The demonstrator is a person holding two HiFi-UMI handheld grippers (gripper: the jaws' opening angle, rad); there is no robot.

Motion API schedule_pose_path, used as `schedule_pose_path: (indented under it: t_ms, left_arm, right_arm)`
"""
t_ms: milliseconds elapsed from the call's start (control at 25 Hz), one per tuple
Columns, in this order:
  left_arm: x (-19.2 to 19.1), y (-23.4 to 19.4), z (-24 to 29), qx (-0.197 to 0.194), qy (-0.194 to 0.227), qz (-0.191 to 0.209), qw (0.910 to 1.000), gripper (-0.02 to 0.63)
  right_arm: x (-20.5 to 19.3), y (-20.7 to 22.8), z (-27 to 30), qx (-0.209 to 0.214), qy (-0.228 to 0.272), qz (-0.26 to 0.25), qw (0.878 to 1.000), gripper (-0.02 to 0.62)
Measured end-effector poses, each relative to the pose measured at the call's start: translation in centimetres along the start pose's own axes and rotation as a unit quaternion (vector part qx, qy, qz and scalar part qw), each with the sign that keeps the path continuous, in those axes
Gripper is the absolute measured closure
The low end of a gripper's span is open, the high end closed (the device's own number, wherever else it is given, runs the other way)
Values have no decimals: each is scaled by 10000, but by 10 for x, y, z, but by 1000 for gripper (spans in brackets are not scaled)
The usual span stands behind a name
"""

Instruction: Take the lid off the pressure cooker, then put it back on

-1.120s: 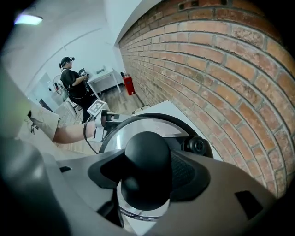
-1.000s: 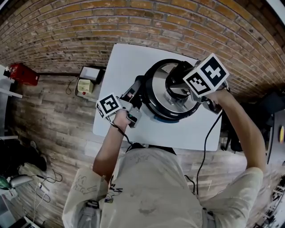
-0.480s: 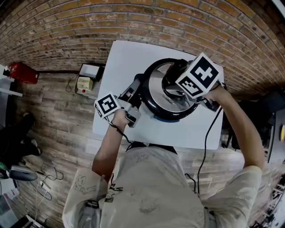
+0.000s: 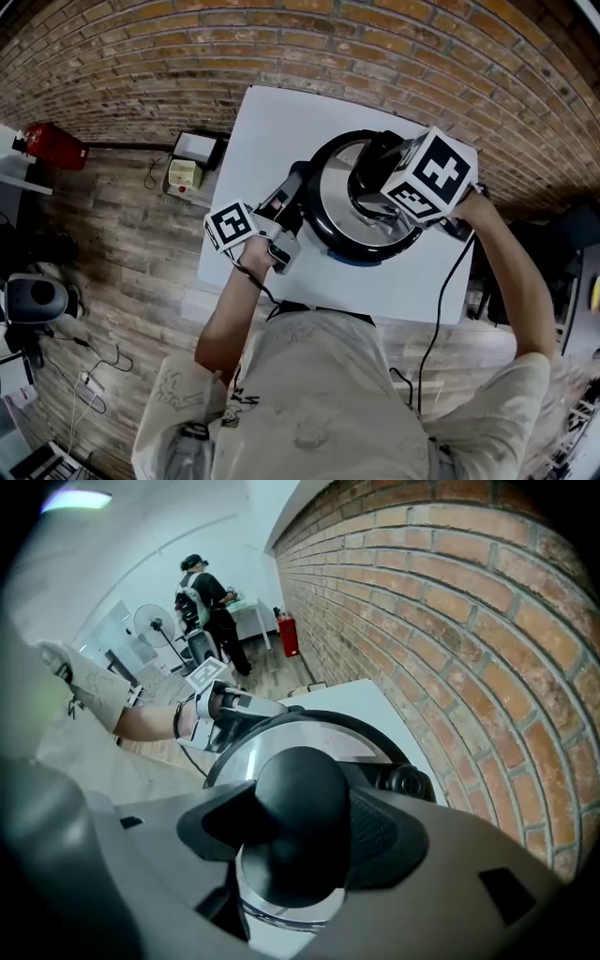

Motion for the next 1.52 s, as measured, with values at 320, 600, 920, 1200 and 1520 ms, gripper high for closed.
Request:
schedule_pose_path:
  t_ms: [320,600,920,1200,1520]
  left_arm:
    - [-2,2,0,52,-3,-4,10000,520]
    - [-5,3,0,24,125,-242,9996,520]
    - [-4,3,-2,59,103,-193,9997,520]
    - [-1,4,-4,147,23,216,9997,486]
    - [22,23,-19,408,331,1774,9827,443]
  right_arm:
    - [7,-1,1,1171,-488,-1969,9722,285]
    - [11,-2,5,1185,-649,-2140,9675,281]
    - [9,-3,4,1120,-521,-2046,9710,281]
    - [4,-3,2,1136,-272,-2152,9696,272]
    - [-18,-3,-24,695,799,-1843,9772,199]
Point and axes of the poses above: the fingertips, and each gripper's own axes: z forward along the fingers, y to its right, x out of its top, the point moved 10 cm from there along -z, backward along the fingers, and after that the axes turned 13 degrees about y, right-handed, at the moved point
